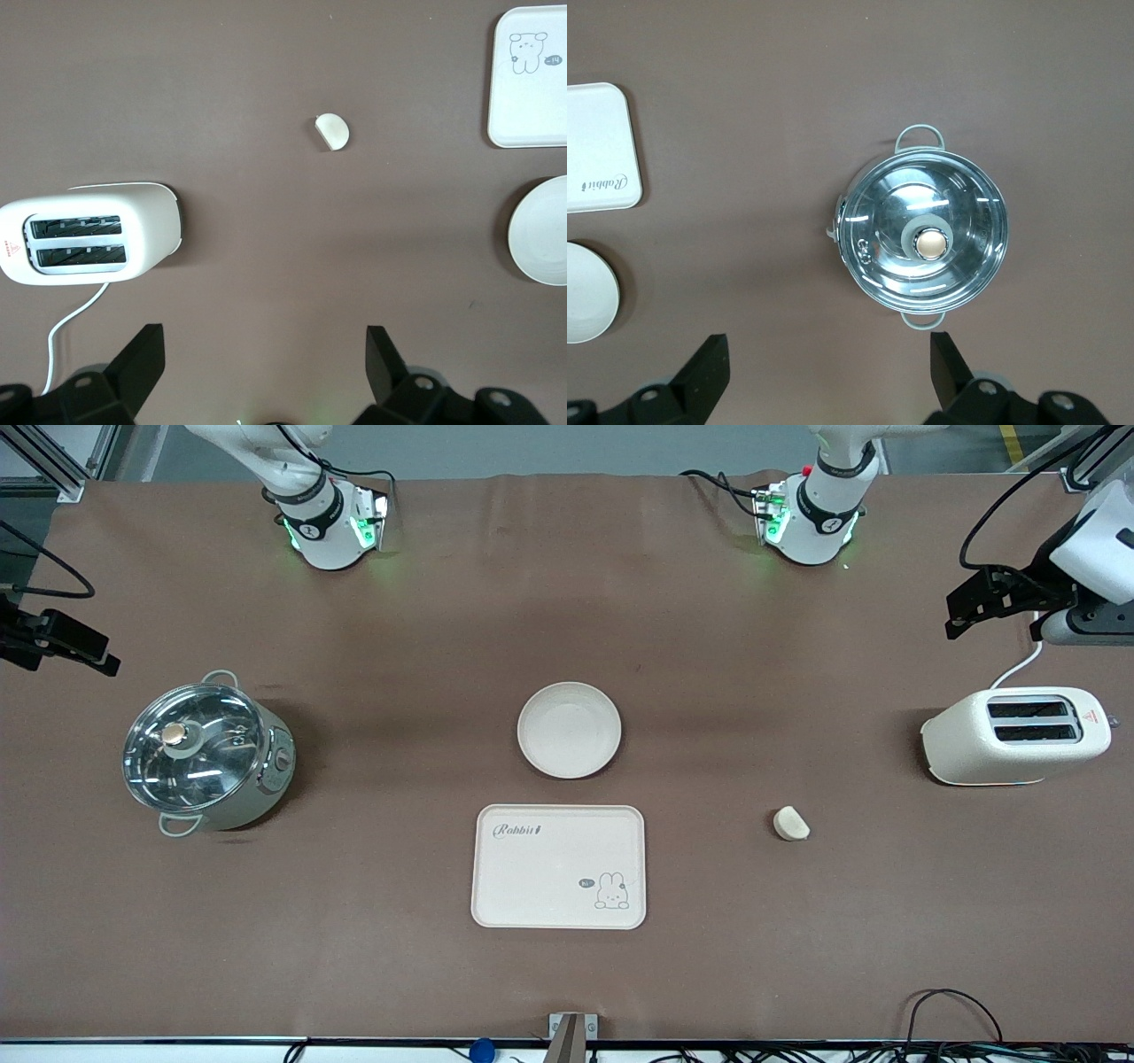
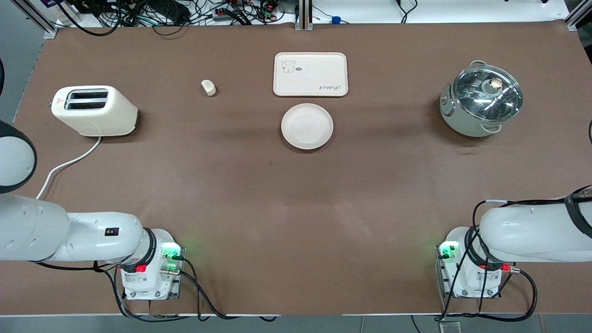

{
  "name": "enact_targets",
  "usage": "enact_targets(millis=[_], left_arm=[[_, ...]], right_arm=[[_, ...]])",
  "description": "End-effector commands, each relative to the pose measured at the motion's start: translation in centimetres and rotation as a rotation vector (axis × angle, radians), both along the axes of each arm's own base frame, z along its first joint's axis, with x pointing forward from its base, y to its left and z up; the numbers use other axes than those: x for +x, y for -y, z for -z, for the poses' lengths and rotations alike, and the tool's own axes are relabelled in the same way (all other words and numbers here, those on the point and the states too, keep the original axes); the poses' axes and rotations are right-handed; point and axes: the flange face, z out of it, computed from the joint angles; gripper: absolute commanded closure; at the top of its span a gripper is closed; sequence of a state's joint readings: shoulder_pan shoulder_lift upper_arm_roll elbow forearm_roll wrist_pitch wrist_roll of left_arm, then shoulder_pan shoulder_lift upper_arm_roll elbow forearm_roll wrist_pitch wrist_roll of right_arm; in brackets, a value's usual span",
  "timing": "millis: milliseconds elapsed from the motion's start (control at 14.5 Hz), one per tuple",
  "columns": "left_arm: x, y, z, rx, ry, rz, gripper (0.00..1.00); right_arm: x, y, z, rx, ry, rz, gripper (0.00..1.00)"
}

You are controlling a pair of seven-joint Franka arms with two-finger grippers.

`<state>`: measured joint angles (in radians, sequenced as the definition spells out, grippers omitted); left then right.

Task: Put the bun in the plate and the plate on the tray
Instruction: 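Reach the white bun with the left gripper and grasp it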

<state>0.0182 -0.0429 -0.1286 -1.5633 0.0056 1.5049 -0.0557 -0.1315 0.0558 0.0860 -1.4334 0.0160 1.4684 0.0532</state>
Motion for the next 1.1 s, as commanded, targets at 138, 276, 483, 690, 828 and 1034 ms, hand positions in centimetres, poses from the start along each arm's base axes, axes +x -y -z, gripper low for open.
enact_targets(millis=[138,276,483,690,828,1034], left_arm=[[0.6,-0.2,-0.9,-0.007,0.007,-0.001,0.00],[1.4,-0.3,0.4,-0.010,-0.016,-0.004,0.00],[3.7,-0.5,4.1,-0.013,-0.041,-0.012,0.00],[5.8,-0.4,10.1,0.013,-0.041,-0.055,0.00],[6.6,0.2,14.4,0.012,-0.006,-0.120,0.00],[8.6,1.5,22.0,-0.007,0.015,-0.259,0.00]], right_arm=[[-0.4,0.0,-0.2,0.004,-0.004,0.004,0.00],[-0.3,0.5,-0.3,0.008,0.004,0.009,0.00],[-0.1,0.1,0.1,0.014,-0.003,-0.009,0.00],[0.2,-2.3,2.5,0.090,-0.044,-0.037,0.00],[1.7,-3.4,7.2,0.184,-0.036,-0.014,0.00],[3.1,-8.4,14.9,0.189,-0.017,0.009,0.00]])
